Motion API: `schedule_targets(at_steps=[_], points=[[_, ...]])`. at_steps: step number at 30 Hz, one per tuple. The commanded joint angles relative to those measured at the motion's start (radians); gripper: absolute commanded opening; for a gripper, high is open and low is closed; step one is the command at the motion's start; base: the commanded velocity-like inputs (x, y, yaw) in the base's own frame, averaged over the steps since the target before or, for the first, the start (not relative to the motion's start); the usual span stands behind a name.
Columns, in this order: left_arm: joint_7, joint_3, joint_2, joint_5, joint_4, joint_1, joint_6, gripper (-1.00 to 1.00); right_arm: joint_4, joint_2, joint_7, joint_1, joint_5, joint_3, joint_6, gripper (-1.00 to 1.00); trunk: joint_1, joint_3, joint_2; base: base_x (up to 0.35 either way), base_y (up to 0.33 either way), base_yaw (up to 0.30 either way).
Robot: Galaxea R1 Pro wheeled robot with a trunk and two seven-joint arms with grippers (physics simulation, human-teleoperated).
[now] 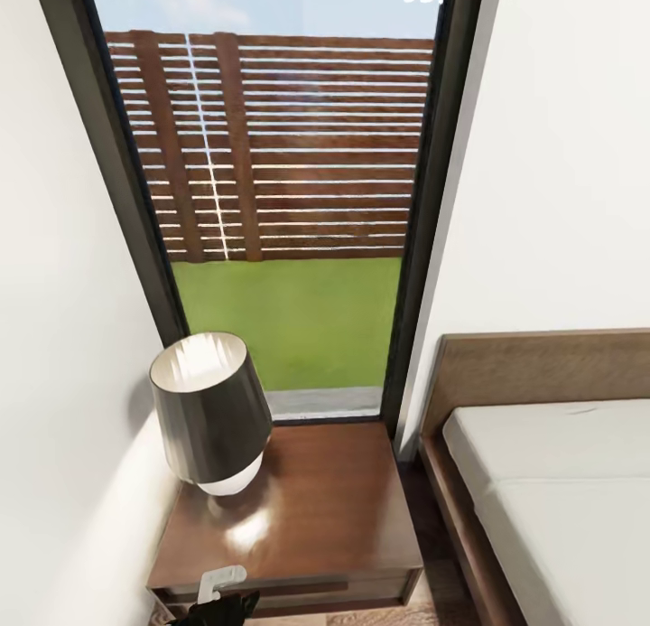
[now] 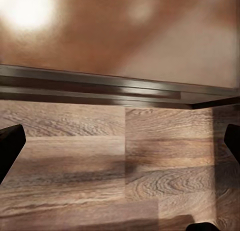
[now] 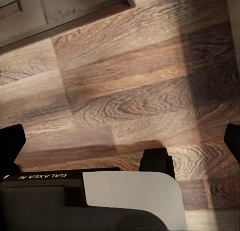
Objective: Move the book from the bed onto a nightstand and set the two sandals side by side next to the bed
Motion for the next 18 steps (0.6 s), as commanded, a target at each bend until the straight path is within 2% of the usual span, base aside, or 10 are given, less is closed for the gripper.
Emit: schedule_targets(at_steps=[1,18], points=[[-0.004,-0.008,0.0,0.009,0.001,-0.001,-0.003,1.0,0.003,0.0,0.006,-0.001,-0.011,0.007,0.001,1.0,-0.004,0.002,0.007,0.0,0.0,0.0],[-0.004,-0.009,-0.001,0.009,0.001,-0.001,-0.002,1.0,0.003,0.0,0.006,-0.001,-0.011,0.007,0.001,1.0,-0.069,0.056,0.126,0.0,0.0,0.0]])
